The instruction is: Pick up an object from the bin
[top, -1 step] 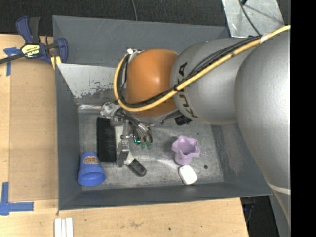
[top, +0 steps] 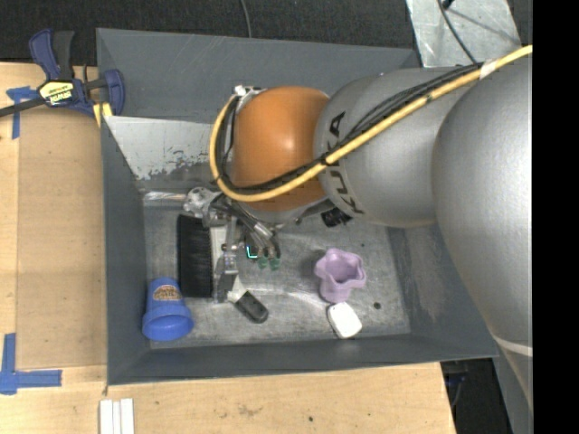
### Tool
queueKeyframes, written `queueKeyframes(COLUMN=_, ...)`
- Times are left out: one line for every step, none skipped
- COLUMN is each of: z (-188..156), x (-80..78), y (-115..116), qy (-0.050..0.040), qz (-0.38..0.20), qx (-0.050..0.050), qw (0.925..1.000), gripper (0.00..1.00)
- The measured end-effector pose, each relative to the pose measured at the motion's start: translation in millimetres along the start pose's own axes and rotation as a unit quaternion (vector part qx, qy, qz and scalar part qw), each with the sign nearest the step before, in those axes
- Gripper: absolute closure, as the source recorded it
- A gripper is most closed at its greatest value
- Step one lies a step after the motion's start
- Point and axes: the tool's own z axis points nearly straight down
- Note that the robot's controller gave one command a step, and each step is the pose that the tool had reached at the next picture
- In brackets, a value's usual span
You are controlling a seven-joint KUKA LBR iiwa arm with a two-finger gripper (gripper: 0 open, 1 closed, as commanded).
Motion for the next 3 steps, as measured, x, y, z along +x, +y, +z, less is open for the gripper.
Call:
queueKeyframes(z=68.5, x=-14.2, y=4.6, qy=-0.0067, qz=0.035, qx=-0.004, qw=0.9994, gripper=1.0)
queueKeyframes(z=68.5, x=-14.2, y=4.4, qy=-0.0067, qz=0.036, qx=-0.004, qw=0.9993, gripper=1.0)
queueKeyframes(z=29.6, x=-13.2, y=4.5, qy=0.0024, qz=0.039, qx=0.001, qw=0.9993, gripper=1.0)
